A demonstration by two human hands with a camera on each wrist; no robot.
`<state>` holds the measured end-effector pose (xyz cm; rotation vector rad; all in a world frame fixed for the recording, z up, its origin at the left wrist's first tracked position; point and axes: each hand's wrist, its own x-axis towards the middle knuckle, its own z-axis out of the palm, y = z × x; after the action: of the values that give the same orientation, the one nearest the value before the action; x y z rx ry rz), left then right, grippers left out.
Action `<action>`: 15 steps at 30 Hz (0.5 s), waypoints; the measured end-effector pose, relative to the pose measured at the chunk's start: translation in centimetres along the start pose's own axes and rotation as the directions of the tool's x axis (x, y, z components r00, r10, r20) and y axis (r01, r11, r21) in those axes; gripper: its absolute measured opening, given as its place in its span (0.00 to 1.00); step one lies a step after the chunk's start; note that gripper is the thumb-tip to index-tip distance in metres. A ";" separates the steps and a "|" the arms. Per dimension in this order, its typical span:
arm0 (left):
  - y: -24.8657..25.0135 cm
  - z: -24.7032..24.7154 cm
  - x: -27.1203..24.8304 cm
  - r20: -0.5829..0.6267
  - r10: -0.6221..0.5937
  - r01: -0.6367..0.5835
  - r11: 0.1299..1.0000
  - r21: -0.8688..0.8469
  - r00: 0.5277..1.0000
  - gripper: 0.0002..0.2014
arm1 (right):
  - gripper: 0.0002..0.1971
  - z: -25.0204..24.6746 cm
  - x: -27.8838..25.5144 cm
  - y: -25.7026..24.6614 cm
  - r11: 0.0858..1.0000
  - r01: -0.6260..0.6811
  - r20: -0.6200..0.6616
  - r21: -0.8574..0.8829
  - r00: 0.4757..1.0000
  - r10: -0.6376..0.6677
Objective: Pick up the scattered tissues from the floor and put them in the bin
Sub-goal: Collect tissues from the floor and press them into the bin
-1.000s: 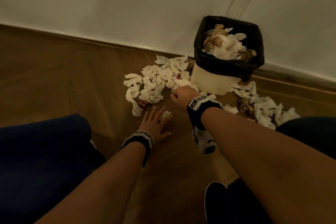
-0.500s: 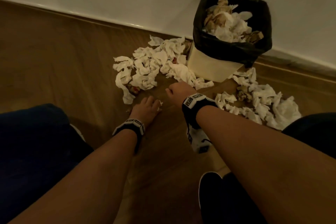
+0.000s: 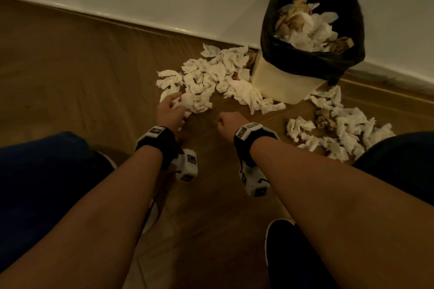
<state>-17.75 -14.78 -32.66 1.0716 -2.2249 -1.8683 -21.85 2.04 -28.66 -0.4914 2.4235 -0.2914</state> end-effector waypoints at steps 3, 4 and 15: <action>0.2 -2.4 0.2 -0.037 -0.106 0.093 0.960 -0.263 0.994 0.14 | 0.16 0.9 0.5 -1.8 0.999 0.039 0.051 0.010 0.998 -0.039; 0.2 -3.3 0.1 -0.022 -0.142 0.124 0.921 -0.370 0.990 0.12 | 0.16 1.3 0.6 -2.4 0.998 0.063 0.073 -0.005 0.995 -0.062; -1.6 -8.4 -1.2 -0.120 -0.264 0.153 0.811 -0.564 0.957 0.15 | 0.24 5.7 1.8 -9.1 0.945 0.287 0.225 -0.158 0.942 -0.248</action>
<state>-12.28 -21.39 -31.33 1.3376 -1.3610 -2.1756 -17.13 -7.42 -31.09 -0.8979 2.1938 -0.1177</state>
